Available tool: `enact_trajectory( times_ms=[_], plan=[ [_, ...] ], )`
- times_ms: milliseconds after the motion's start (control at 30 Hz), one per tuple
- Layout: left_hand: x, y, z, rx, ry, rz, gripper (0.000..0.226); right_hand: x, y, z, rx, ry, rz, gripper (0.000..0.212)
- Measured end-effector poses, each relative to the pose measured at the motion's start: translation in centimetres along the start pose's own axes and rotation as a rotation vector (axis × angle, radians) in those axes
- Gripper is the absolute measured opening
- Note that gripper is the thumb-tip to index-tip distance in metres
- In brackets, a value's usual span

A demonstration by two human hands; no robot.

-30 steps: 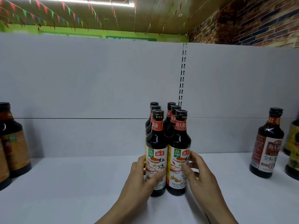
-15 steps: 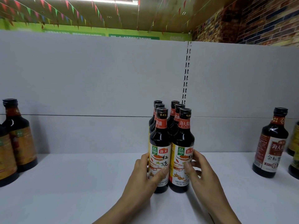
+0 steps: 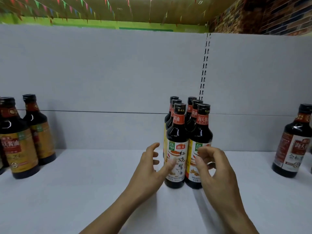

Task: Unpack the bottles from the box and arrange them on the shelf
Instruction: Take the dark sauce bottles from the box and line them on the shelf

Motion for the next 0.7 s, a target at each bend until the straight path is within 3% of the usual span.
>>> enact_trajectory(
  times_ms=[333,700],
  plan=[
    [-4.2,-9.9,1.9,0.014,-0.019,-0.231,0.064,-4.2,8.0,7.6,0.106,-0.124,0.252,0.027],
    [-16.5,-26.9,7.6,0.061,-0.236,-0.603,0.054,-18.4,17.4,16.6,0.260,-0.145,0.733,0.036]
  ],
)
Point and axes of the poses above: each hand's wrist, its own x-axis towards the middle knuckle, its own y-axis out of the palm, z = x × y, the point moved 2 cm from there along x, towards the middle knuckle, and after that the axes turned 14 degrees about -z, right-handed, at the moved point
